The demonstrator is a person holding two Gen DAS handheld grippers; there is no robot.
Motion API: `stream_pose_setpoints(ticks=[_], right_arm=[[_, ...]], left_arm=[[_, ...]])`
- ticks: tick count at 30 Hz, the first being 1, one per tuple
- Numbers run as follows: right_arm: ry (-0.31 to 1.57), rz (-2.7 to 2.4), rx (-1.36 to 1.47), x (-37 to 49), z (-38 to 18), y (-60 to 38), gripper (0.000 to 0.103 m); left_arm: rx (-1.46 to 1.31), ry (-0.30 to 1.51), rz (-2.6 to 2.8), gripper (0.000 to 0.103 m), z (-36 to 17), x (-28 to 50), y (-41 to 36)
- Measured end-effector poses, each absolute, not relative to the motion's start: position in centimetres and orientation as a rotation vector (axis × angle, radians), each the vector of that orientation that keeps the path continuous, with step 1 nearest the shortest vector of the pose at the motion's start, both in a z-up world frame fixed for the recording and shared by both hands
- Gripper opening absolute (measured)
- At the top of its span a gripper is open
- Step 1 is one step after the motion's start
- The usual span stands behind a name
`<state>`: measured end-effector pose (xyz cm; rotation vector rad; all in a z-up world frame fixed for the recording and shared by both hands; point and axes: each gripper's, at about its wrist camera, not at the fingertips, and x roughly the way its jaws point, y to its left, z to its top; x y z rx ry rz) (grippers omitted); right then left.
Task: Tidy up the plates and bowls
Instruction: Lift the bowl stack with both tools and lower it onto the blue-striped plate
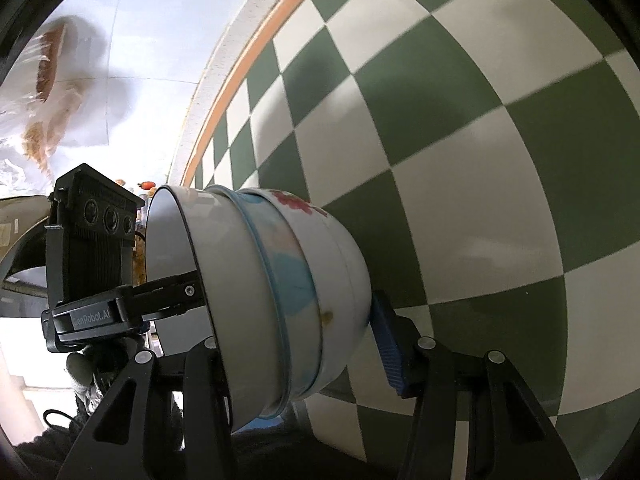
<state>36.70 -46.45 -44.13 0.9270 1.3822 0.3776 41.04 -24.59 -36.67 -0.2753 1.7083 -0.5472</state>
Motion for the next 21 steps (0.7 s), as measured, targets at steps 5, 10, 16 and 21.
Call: stream_pose_setpoints(ticks=[5, 10, 16, 21], right_arm=[[1.379, 0.402, 0.894, 37.6, -42.4, -44.7, 0.054], [1.378, 0.425, 0.867, 38.2, -40.7, -42.4, 0.053], [1.376, 0.460, 0.831, 38.7, -38.9, -37.5, 0.053], [1.400, 0.495, 0.806, 39.6, -39.3, -32.6, 0.053]], left_arm=[[-0.288, 1.684, -0.544, 0.055, -34.8, 41.1, -23.5], [-0.300, 1.655, -0.537, 0.055, -33.1, 41.0, -21.3], [-0.324, 1.622, -0.516, 0.055, -31.3, 40.6, -16.5], [-0.354, 1.615, -0.476, 0.055, -31.2, 40.0, -11.9]])
